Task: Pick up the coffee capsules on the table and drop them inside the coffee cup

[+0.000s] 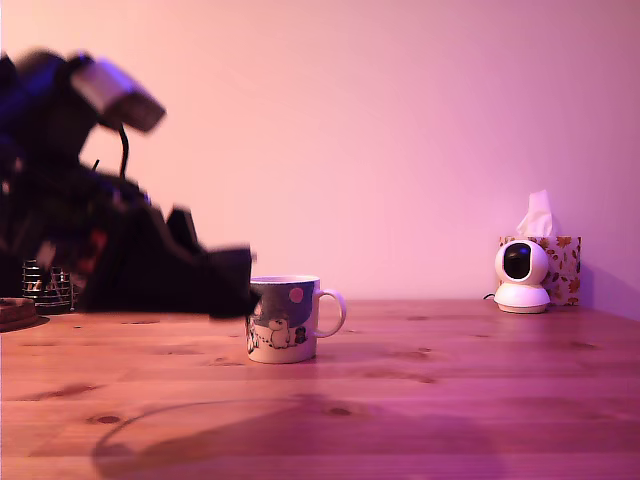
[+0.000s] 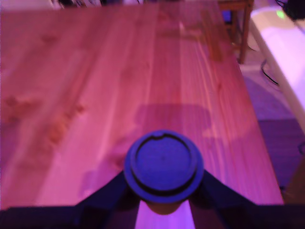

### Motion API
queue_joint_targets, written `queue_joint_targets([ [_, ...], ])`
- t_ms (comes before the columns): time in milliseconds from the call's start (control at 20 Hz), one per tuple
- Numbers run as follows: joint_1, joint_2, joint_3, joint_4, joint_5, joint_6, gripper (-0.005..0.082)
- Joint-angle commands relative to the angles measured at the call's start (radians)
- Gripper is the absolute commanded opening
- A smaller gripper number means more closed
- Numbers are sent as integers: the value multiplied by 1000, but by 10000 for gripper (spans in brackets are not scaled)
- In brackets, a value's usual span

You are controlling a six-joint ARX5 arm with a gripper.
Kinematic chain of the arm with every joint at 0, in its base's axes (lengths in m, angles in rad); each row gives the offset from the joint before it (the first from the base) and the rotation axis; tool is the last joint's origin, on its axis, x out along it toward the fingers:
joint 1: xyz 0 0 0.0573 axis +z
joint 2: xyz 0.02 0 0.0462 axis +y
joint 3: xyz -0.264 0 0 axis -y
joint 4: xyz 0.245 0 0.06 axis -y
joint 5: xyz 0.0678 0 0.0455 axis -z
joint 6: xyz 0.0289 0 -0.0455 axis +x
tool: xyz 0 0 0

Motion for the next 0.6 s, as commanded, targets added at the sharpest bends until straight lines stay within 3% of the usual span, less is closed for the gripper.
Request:
queue_joint_targets([
  [0, 12, -8, 10, 11, -6, -16, 196],
  [50, 14, -8, 13, 11, -11, -68, 196],
  [100, 15, -8, 15, 12, -21, -89, 196],
  [250, 19, -8, 26, 39, -43, -106, 196],
  [400, 19, -5, 66, 51, -135, -222, 196],
  [450, 19, -5, 78, 66, -156, -254, 196],
  [500, 20, -5, 92, 79, -174, -254, 196],
  [550, 21, -5, 110, 83, -188, -295, 196],
])
